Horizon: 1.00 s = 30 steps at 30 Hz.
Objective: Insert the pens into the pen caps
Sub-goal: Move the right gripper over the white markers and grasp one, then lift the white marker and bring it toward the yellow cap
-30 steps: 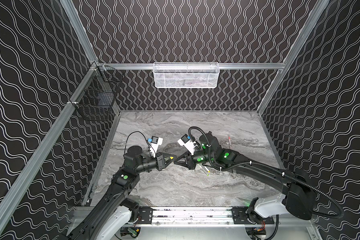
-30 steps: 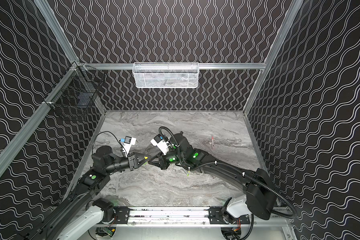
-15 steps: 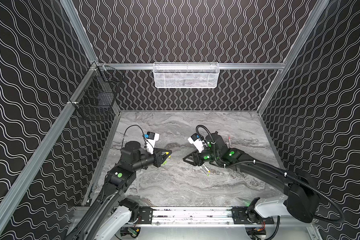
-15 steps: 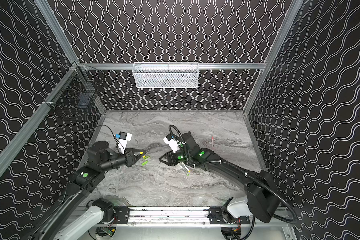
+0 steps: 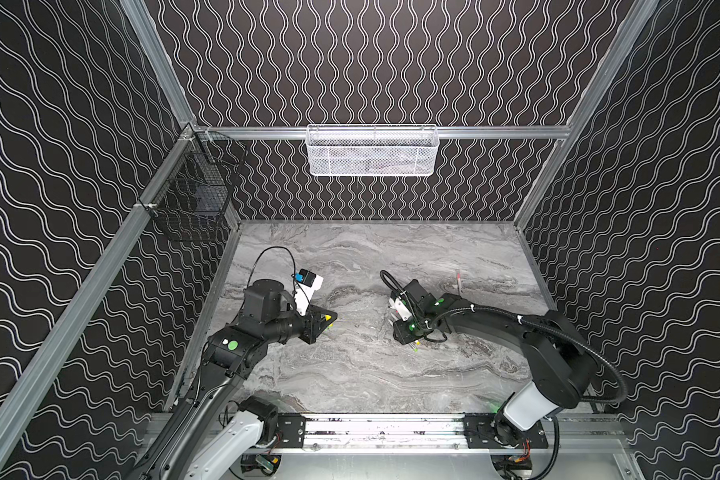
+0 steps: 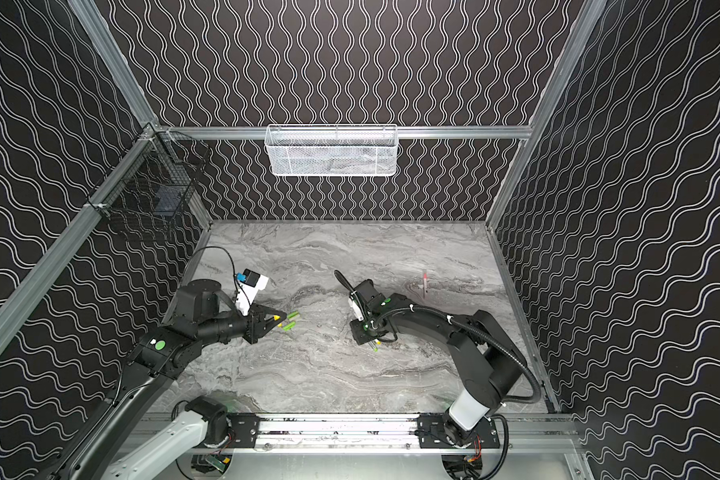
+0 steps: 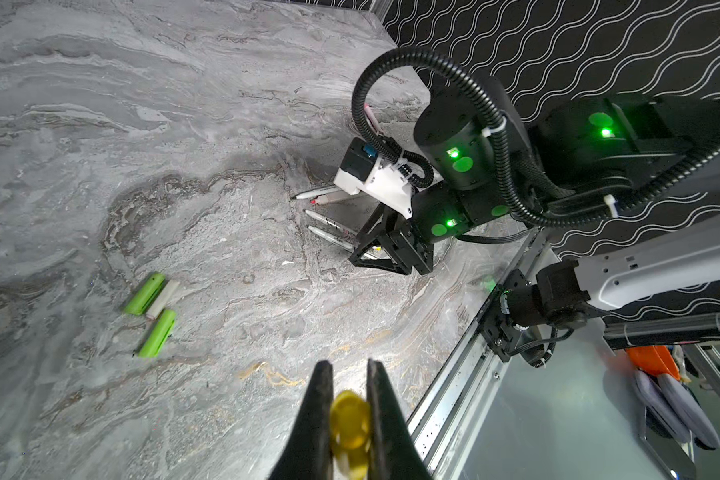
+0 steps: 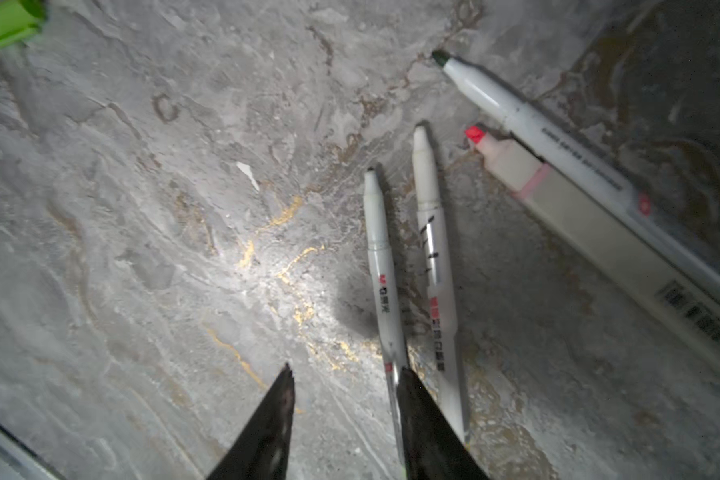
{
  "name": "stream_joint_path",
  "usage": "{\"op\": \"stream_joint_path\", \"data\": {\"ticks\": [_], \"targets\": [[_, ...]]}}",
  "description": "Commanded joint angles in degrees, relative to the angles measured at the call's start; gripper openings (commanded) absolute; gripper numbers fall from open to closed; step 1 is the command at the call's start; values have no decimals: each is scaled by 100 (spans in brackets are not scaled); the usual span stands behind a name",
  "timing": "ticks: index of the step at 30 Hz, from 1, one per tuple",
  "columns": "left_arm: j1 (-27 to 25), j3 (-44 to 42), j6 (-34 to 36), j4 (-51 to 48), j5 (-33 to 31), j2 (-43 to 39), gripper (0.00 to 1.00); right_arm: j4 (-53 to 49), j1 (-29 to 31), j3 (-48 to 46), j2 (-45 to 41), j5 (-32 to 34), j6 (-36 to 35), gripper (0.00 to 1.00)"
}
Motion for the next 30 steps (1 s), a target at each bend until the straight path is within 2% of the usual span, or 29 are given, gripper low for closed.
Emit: {"op": "stream_joint_path", "data": {"ticks": [1, 14, 21, 26, 30], "targets": [[27, -13, 163, -6, 38, 36, 0, -143, 1, 52, 109, 212, -102, 44], [68, -26, 143, 28, 17, 27, 0, -150, 50, 54, 516, 394, -131, 37], [103, -52, 47, 87, -71, 28, 0, -185, 213, 335, 823, 478, -166, 22], [258, -71, -41, 43, -399, 134, 0, -78, 332, 461, 793, 309, -212, 11], [679, -45, -45, 24, -311, 321, 0, 392, 633, 405, 323, -223, -576, 10]]}}
